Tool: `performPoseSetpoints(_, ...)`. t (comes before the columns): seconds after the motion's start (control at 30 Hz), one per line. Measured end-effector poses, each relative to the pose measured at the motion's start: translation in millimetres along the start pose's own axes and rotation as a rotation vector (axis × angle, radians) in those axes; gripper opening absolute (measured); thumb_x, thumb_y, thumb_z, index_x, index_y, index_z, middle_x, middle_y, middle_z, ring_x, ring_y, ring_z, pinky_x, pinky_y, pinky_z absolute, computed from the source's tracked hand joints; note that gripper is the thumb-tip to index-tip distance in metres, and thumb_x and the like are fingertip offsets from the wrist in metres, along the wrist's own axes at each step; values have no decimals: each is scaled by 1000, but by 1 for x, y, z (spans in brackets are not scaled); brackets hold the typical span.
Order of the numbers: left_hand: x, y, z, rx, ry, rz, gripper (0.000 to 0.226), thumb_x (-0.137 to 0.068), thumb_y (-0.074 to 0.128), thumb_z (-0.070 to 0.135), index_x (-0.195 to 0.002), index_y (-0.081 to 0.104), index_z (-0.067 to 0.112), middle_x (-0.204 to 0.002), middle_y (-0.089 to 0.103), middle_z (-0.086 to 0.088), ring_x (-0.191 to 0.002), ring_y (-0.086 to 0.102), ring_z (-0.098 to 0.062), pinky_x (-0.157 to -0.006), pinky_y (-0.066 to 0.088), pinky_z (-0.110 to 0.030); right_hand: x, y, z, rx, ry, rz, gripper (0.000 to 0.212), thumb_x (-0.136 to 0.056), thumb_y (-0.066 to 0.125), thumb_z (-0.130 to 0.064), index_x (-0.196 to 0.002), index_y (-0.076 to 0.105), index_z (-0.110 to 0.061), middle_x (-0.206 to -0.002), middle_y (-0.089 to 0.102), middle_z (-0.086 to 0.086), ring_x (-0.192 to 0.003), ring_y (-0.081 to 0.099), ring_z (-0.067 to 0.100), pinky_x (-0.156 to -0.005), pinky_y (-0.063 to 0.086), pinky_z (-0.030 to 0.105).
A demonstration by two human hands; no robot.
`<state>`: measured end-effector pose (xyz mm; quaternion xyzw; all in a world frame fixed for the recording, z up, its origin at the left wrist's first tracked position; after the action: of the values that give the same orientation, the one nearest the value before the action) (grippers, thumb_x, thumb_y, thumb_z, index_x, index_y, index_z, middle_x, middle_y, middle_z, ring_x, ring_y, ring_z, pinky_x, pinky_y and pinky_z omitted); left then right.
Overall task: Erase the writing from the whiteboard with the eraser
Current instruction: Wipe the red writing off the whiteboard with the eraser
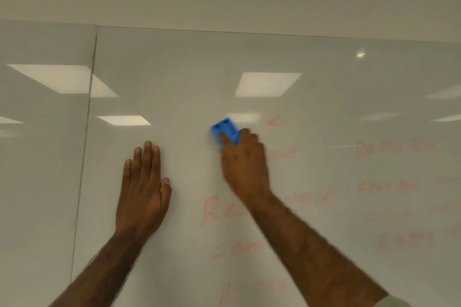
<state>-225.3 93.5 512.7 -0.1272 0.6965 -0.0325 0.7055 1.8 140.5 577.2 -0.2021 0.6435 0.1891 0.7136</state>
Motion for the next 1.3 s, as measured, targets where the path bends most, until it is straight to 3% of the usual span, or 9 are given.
performPoseSetpoints(0.13,0,1,1,-3,16,-1,74,-101,21,36,-167,0,12,-177,-7,-5,-164,-5,-24,-133,6,-50,12,-4,3,-42,-130,-2,38,-93,63,-25,-130,62,-18,-106,57,18,-86,53,35,-70,44,41)
performPoseSetpoints(0.27,1,0,2,-4,19,-17,74,-102,21,37,-167,-4,13,-176,-12,-4,-164,-9,-22,-133,1,-48,-14,-17,91,16,227,-20,43,-99,54,-29,-142,52,-22,-123,52,20,-103,51,39,-84,45,47)
performPoseSetpoints(0.4,0,-1,4,2,5,-14,74,-101,20,37,-167,-2,12,-176,-9,-5,-164,-8,-23,-134,0,-45,-17,-18,113,-8,350,36,44,-100,55,-29,-143,52,-22,-120,50,19,-102,50,36,-84,46,47)
performPoseSetpoints(0.53,1,-1,3,-2,18,17,75,-100,22,36,-166,4,7,-176,-2,-9,-164,0,-27,-133,1,-47,26,-7,47,-5,105,-10,41,-96,59,-26,-136,58,-20,-115,57,21,-91,54,38,-75,45,45)
performPoseSetpoints(0.63,1,1,0,-11,29,36,75,-101,21,38,-167,3,9,-177,-2,-8,-164,-1,-27,-133,-3,-43,30,-12,49,-48,-87,-50,42,-94,62,-26,-135,59,-22,-111,56,18,-89,53,37,-73,45,44)
performPoseSetpoints(0.8,-1,0,7,-19,14,35,76,-99,24,36,-166,7,4,-176,2,-12,-164,4,-31,-133,0,-45,-11,-26,123,18,175,-85,58,-99,55,-29,-153,35,-27,-128,48,14,-107,50,34,-88,43,47)
performPoseSetpoints(0.9,1,-4,7,-35,-10,15,76,-99,24,36,-165,8,2,-175,2,-13,-163,4,-32,-133,5,-49,-2,-22,103,6,144,-35,67,-93,65,-26,-152,34,-17,-123,52,12,-101,53,31,-82,46,47)
performPoseSetpoints(1.13,9,0,9,-13,-39,-16,75,-102,25,35,-167,-3,11,-176,-9,-7,-164,-8,-24,-134,2,-47,73,-7,55,-92,-337,-75,69,-81,79,-21,-143,50,-9,-130,58,14,-104,58,35,-83,45,46)
performPoseSetpoints(1.3,12,1,9,-7,-35,-3,75,-101,24,36,-167,-4,11,-176,-9,-6,-164,-7,-24,-134,2,-48,-5,-25,144,-100,63,-5,60,-91,69,-21,-144,47,-4,-129,57,20,-109,56,41,-89,43,49)
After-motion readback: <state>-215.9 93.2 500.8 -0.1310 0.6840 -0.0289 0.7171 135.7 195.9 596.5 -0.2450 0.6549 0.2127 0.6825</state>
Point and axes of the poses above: each hand's wrist, its own x-axis away from the middle knuckle, its own y-axis out of the palm, z = x × y, the point moved 4 cm from there along -x, towards the middle knuckle
